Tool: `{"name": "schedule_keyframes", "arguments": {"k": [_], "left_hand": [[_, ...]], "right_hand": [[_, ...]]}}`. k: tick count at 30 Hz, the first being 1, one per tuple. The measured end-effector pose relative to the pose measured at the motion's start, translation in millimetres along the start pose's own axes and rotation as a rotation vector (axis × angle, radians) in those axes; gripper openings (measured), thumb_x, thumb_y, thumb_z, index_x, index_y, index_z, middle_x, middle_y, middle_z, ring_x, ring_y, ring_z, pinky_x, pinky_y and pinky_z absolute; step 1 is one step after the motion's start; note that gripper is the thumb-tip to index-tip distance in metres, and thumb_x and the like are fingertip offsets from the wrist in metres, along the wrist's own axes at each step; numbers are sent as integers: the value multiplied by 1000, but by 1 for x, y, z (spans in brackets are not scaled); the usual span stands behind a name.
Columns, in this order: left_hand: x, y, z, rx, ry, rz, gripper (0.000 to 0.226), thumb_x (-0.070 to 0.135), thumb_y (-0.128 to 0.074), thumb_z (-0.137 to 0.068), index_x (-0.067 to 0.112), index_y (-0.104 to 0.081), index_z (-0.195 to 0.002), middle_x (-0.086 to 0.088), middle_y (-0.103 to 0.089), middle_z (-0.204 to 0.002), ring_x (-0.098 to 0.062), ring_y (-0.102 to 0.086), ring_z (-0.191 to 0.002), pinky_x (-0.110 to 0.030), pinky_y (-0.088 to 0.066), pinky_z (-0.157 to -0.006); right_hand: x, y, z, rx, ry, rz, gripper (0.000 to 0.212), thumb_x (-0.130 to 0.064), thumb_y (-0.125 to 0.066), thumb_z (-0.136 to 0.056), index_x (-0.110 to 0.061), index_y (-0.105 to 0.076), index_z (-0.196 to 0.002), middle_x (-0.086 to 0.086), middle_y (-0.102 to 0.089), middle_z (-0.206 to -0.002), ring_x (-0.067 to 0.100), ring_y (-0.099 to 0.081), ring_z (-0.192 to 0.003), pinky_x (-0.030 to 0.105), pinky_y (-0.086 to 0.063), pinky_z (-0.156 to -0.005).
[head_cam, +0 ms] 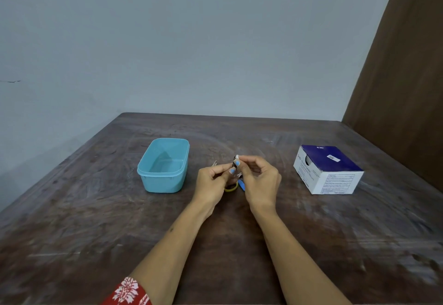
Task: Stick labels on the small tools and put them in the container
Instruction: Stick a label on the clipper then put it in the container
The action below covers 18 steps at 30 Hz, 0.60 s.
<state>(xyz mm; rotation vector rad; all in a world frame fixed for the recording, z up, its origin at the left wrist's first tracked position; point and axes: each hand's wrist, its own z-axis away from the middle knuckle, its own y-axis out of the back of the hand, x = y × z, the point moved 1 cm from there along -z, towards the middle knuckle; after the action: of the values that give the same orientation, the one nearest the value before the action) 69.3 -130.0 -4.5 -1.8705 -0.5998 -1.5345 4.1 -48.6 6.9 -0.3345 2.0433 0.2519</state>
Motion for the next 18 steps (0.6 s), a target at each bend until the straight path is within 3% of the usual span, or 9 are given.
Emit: {"name": "schedule_keyframes", "arguments": {"k": [5, 10, 15, 18], "left_hand": [[5, -4, 4, 5, 32, 77, 22, -3, -56, -88, -4, -65, -108, -15, -68, -83, -18, -64, -74, -26, -57, -69], [8, -5, 5, 38, 44, 139, 19, -4, -56, -87, -1, -68, -101, -3, -73, -74, -12, -68, -70, -23, -57, -63], [15, -5, 4, 97, 76, 181, 19, -2, -52, -89, 0, -69, -83, -7, -71, -64, -15, -67, -58, -21, -53, -49], [14, -4, 4, 121, 53, 145, 12, 4, -59, -87, 2, -69, -80, -4, -69, -60, -13, -65, -54, -21, -54, -50]], "right_hand": [[2, -4, 2, 5, 87, 117, 23, -1, -67, -77, -22, -74, -85, -11, -70, -81, 9, -65, -78, 35, -55, -73], [-3, -6, 4, 12, 189, 237, 17, 1, -66, -73, -15, -70, -78, -19, -58, -71, 14, -60, -75, 37, -51, -72], [-4, -8, 6, -33, 270, 316, 12, -6, -62, -67, -16, -68, -70, -6, -65, -71, 17, -57, -73, 38, -49, -72], [-5, -10, 8, -53, 284, 365, 6, -13, -60, -62, -15, -65, -63, -5, -65, -66, 19, -58, -68, 35, -45, -72]]}}
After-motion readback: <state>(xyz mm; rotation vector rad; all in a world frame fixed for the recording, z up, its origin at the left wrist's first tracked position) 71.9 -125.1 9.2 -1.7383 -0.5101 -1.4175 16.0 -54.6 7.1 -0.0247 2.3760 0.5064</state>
